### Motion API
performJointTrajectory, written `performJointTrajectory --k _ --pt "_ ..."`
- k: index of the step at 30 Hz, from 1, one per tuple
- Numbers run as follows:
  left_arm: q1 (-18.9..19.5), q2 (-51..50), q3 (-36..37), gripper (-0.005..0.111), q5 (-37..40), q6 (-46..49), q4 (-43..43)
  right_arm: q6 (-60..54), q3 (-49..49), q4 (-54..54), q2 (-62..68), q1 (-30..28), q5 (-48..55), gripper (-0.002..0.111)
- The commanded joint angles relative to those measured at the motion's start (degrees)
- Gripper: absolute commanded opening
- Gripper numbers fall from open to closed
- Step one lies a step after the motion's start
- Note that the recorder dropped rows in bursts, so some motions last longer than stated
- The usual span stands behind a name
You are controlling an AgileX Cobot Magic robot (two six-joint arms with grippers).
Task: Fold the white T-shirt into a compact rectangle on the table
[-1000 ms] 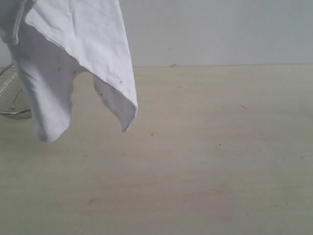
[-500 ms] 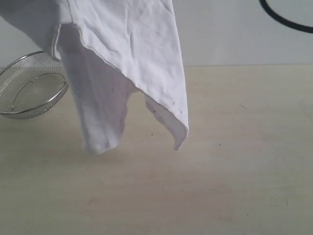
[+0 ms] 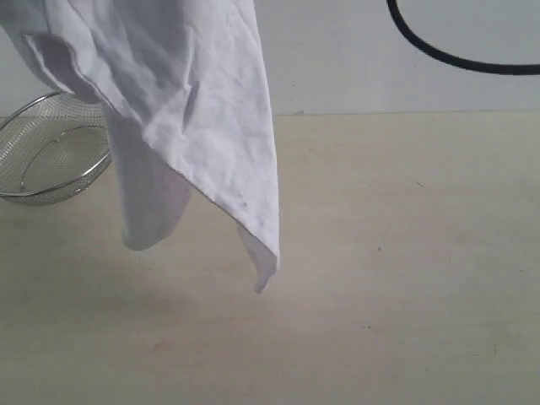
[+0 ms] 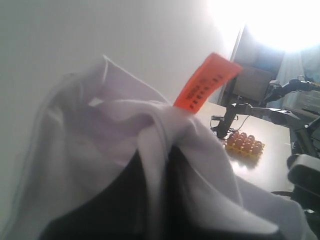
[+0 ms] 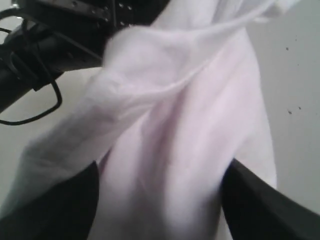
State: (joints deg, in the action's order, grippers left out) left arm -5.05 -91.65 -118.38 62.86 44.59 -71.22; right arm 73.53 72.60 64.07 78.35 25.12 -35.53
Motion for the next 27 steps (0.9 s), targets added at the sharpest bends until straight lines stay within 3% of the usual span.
performJointTrajectory --k 1,10,14,24,25,27 --pt "-0.19 0.16 -0.10 0.004 -2.46 0.42 0.04 0.53 0.65 -0.03 -4.15 0.04 0.13 0.062" --pt "-0.19 0.16 -0.10 0.004 -1.78 0.42 0.04 5.76 0.65 1.17 -5.79 0.04 -1.73 0.062" --pt "-0.19 0.16 -0.47 0.004 -2.40 0.91 0.43 5.41 0.65 0.93 -7.02 0.04 3.89 0.062" --pt "-0.19 0.16 -0.60 0.004 -2.48 1.28 -2.62 8.37 0.65 -0.30 -5.11 0.04 5.28 0.061" --pt "-0.19 0.16 -0.65 0.004 -1.68 1.28 -3.24 8.37 0.65 -0.30 -4.49 0.04 5.28 0.058" --pt "-0.19 0.30 -0.65 0.004 -0.36 1.28 -3.05 7.27 0.65 0.28 -3.91 0.04 5.29 0.037"
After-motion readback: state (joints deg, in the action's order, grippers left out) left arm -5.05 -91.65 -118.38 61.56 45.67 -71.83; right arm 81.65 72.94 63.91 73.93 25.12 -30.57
